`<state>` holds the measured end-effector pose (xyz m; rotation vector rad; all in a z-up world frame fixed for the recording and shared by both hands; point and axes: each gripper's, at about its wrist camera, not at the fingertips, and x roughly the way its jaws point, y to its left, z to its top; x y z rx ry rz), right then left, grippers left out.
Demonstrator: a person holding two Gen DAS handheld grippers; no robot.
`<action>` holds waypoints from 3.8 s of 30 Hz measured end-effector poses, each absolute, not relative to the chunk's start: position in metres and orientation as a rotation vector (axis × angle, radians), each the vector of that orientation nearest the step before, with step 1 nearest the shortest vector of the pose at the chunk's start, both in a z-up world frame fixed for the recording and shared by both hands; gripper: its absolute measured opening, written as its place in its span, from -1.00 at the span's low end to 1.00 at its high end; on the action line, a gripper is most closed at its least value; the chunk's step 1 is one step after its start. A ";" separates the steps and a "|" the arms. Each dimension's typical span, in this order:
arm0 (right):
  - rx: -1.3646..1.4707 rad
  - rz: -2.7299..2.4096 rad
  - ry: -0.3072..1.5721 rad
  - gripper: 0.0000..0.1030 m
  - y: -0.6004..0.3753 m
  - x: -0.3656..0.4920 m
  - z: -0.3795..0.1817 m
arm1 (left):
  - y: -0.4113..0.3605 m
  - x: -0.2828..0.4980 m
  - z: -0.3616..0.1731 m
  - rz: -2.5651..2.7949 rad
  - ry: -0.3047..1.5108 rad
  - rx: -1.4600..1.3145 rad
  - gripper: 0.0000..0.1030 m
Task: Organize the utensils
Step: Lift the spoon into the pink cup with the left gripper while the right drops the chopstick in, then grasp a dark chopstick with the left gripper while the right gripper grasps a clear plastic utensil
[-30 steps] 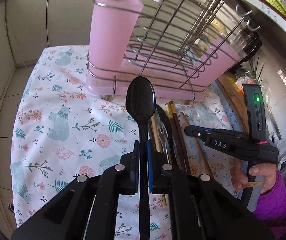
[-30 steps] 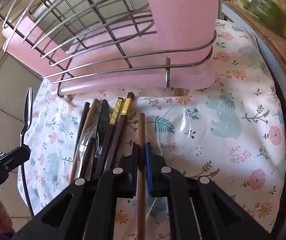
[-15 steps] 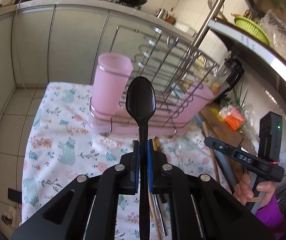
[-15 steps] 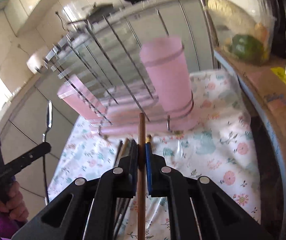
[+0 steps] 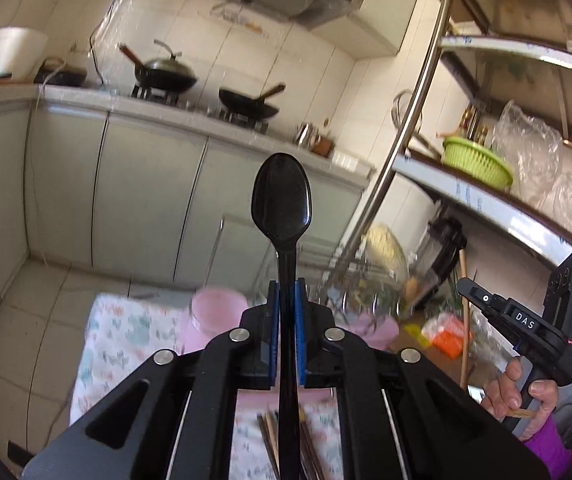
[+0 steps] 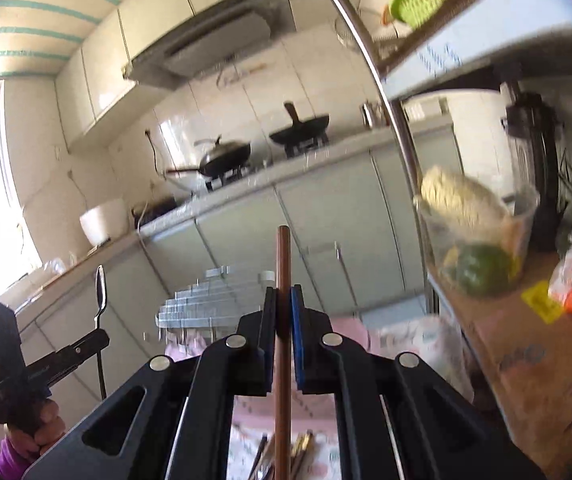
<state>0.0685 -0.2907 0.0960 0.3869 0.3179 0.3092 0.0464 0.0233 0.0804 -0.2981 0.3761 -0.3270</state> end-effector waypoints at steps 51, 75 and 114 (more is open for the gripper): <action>0.284 0.140 0.410 -0.87 -0.294 0.167 0.051 | 0.033 0.140 0.012 -0.140 0.392 -0.208 -0.88; 0.308 0.163 0.526 -0.55 -0.299 0.152 0.045 | 0.048 0.155 0.010 -0.106 0.641 -0.269 -0.32; 0.415 0.252 0.934 -0.53 -0.298 0.079 -0.072 | -0.029 0.122 -0.107 -0.263 1.198 -0.274 -0.73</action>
